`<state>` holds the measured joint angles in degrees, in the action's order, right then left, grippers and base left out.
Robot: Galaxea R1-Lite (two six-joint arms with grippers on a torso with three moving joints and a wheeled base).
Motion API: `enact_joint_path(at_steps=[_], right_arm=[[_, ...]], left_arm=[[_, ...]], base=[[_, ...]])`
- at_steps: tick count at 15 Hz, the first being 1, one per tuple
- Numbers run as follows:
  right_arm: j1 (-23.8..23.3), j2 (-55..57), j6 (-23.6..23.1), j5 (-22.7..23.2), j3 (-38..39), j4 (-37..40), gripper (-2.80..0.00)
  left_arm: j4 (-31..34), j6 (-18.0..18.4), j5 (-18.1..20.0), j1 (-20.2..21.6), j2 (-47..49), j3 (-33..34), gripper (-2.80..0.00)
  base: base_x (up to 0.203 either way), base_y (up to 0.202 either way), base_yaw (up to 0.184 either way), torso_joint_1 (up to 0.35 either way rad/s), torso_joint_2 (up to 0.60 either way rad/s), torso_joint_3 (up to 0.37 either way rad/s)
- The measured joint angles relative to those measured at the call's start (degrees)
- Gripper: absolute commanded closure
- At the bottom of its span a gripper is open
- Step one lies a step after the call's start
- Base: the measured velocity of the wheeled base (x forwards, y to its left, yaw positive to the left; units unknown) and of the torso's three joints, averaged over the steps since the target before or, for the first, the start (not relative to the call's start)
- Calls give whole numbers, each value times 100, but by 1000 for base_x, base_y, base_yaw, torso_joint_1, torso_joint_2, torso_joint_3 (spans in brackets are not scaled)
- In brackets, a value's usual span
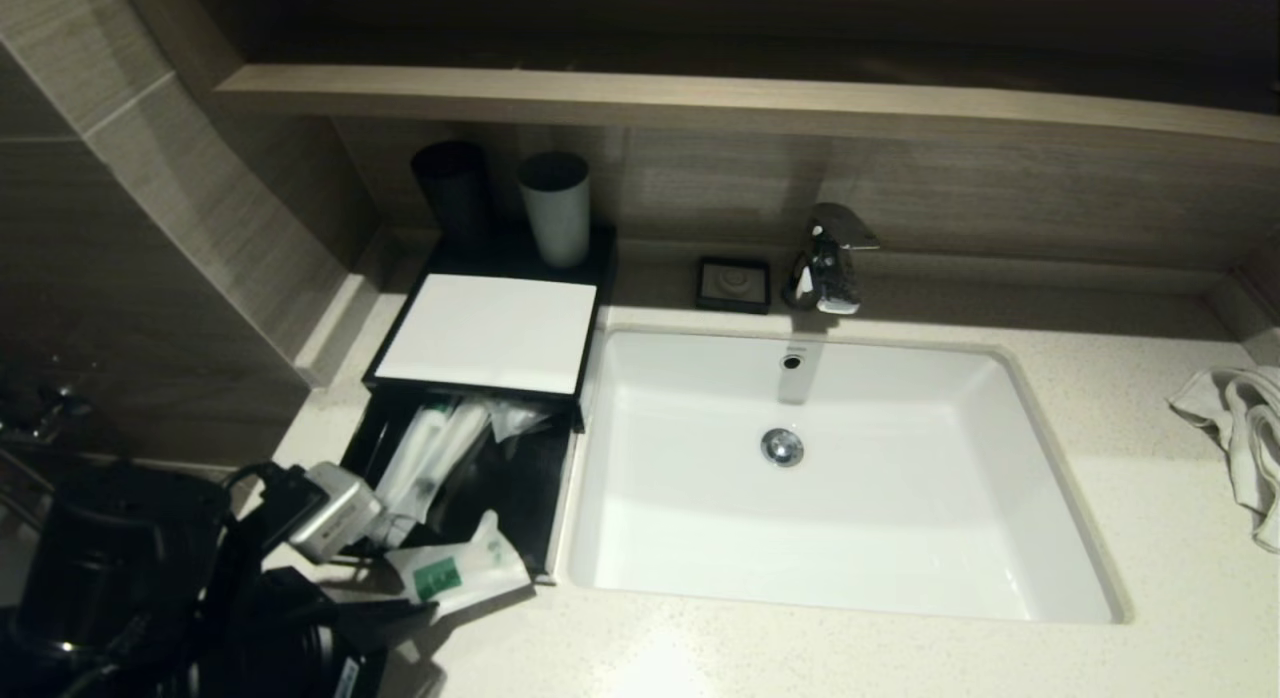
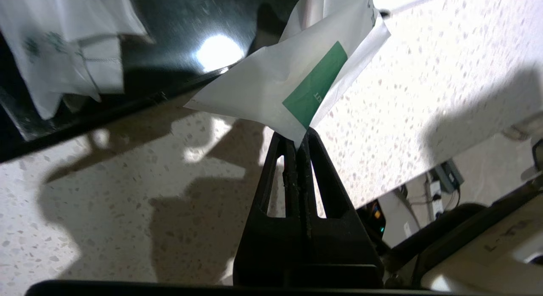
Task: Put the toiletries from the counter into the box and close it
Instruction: Place the bathroom toiletry into the drawer
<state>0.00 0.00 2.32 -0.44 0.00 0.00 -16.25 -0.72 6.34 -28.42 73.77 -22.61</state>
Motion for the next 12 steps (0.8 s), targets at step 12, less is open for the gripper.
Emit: enact_joint_path(at_steps=[12], right_arm=[[0,0,0,0,0,0,0]], left_arm=[[-19,23,-14,172,629,-913,0]], base=[[0,0,0,0,0,0]])
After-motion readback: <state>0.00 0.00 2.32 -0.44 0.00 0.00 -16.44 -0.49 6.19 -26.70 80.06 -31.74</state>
